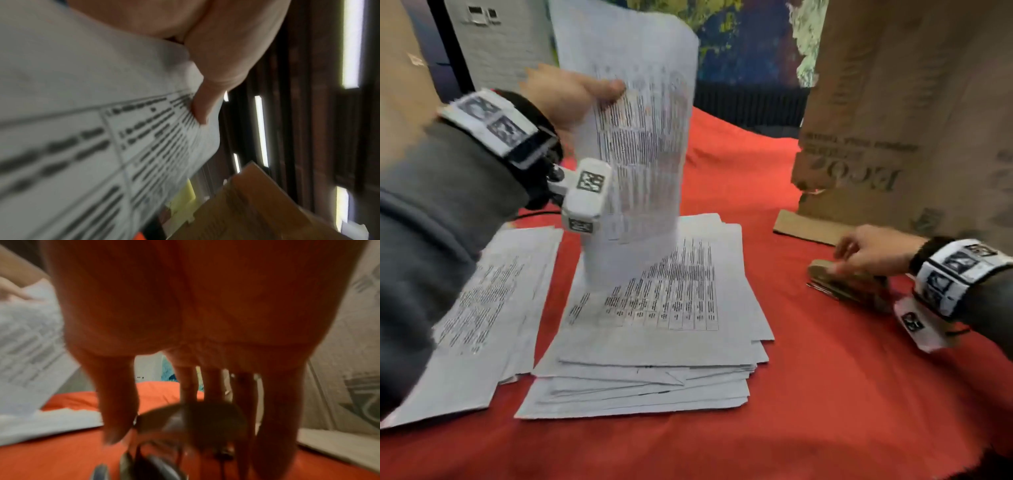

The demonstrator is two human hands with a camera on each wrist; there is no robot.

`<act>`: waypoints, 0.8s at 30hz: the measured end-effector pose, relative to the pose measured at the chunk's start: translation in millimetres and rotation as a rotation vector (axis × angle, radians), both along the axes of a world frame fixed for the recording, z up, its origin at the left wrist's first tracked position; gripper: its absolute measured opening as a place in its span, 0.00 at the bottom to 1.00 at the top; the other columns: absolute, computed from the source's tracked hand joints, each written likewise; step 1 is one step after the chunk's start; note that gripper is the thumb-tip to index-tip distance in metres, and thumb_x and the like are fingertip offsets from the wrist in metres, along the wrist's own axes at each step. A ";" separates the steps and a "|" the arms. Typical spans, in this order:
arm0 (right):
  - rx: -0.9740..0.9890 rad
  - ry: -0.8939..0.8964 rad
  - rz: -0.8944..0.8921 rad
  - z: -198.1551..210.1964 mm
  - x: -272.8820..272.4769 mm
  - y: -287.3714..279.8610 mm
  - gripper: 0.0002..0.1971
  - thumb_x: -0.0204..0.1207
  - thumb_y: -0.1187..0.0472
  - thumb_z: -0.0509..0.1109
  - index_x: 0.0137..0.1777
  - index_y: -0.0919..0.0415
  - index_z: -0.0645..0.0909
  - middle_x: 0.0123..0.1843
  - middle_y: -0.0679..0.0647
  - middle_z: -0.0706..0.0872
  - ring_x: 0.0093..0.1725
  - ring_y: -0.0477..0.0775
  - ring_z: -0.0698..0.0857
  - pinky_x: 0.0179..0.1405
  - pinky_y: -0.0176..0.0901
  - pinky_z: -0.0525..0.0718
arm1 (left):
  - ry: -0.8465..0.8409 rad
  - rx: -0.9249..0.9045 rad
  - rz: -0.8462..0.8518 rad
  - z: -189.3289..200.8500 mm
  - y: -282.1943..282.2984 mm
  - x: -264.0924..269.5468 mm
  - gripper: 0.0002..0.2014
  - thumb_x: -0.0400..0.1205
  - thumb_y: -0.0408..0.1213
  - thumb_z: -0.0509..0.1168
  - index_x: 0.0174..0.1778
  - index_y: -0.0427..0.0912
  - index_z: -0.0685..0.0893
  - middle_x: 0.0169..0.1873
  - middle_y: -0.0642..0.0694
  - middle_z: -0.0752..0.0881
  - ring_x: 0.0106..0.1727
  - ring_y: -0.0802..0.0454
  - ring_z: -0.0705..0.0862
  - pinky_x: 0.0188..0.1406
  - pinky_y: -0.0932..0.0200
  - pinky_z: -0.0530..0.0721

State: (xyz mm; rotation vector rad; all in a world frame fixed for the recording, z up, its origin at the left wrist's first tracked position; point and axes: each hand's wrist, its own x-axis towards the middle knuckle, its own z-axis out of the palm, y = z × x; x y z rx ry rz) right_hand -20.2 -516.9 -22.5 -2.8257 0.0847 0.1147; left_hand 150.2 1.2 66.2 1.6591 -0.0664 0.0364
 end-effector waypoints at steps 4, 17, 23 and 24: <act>-0.281 0.125 0.062 -9.3 0.4 3.0 0.17 0.76 0.43 0.78 0.36 0.55 0.80 0.38 0.51 0.87 0.34 0.48 0.83 0.26 0.39 0.73 | -0.052 0.164 -0.104 31.0 -107.8 -158.4 0.06 0.80 0.35 0.77 0.50 0.36 0.94 0.42 0.48 0.96 0.42 0.53 0.95 0.43 0.58 0.92; 1.552 -0.735 0.070 160.3 -7.0 136.1 0.04 0.76 0.61 0.74 0.43 0.60 0.83 0.31 0.55 0.83 0.29 0.54 0.82 0.33 0.48 0.81 | -0.176 0.184 -0.286 -27.9 -169.5 -183.2 0.25 0.68 0.47 0.85 0.56 0.36 0.94 0.54 0.36 0.94 0.59 0.33 0.92 0.70 0.31 0.85; 1.562 -0.853 0.061 164.0 0.1 191.7 0.07 0.78 0.68 0.71 0.48 0.61 0.74 0.35 0.62 0.84 0.30 0.58 0.84 0.31 0.50 0.85 | -0.174 0.110 -0.289 -32.6 -176.5 -200.7 0.02 0.80 0.30 0.77 0.47 0.37 0.94 0.42 0.40 0.95 0.45 0.43 0.94 0.58 0.39 0.92; 1.548 -0.835 0.068 162.2 -1.1 194.1 0.06 0.78 0.68 0.70 0.48 0.62 0.75 0.34 0.62 0.84 0.30 0.59 0.84 0.31 0.50 0.85 | -0.168 0.096 -0.288 -32.3 -176.9 -203.8 0.02 0.80 0.29 0.76 0.46 0.36 0.93 0.41 0.41 0.95 0.43 0.44 0.94 0.54 0.43 0.92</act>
